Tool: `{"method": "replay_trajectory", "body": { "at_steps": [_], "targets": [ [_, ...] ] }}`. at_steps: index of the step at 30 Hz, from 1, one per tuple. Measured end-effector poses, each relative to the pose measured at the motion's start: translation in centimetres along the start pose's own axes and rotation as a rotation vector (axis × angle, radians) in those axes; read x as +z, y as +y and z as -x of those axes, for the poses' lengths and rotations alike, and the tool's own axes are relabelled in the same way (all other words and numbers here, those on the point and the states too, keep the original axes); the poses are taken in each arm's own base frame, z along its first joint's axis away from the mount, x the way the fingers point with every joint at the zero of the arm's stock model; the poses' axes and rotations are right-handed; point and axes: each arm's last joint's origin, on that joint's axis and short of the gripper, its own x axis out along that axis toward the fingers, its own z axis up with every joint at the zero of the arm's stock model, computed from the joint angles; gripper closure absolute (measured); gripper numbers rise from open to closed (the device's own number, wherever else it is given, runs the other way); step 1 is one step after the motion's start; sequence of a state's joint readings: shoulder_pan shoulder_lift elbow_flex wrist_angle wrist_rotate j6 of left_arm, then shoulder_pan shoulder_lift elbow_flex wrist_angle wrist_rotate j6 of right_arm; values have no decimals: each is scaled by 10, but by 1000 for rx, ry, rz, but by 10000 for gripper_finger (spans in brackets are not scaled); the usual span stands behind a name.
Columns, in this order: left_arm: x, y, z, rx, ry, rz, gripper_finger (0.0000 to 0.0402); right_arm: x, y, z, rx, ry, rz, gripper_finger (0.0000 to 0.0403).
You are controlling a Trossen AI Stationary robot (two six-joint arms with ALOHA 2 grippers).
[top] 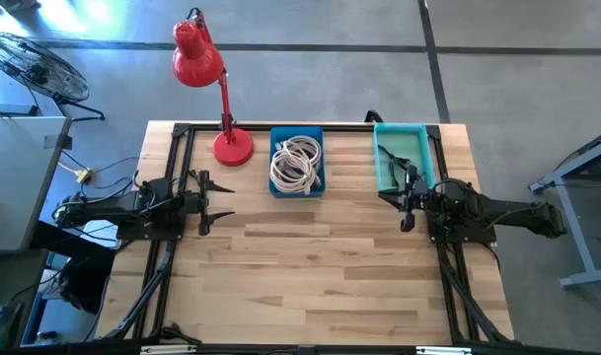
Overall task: Pick & Place USB Port
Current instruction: Return to Home Position
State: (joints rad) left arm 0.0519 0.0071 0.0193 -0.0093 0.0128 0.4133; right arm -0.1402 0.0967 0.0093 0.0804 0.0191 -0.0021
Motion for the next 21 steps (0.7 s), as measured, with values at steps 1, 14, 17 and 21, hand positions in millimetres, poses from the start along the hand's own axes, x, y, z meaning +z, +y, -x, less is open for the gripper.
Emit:
{"method": "replay_trajectory", "body": {
  "at_steps": [1, 14, 17, 21],
  "targets": [
    [0, 0, 0, 0, 0, 0, 129, 0, 0, 0, -1, 1, 3, 373],
    [-1, 0, -1, -4, 10, -189, 129, -4, 0, 0, -1, 39, 0, 366],
    [0, 0, -1, -1, 7, -189, 129, -4, 0, 0, -1, 39, 0, 367],
    [0, 0, -1, 0, 7, -192, 129, -4, 0, 0, 0, 39, 0, 370]
  ]
}}
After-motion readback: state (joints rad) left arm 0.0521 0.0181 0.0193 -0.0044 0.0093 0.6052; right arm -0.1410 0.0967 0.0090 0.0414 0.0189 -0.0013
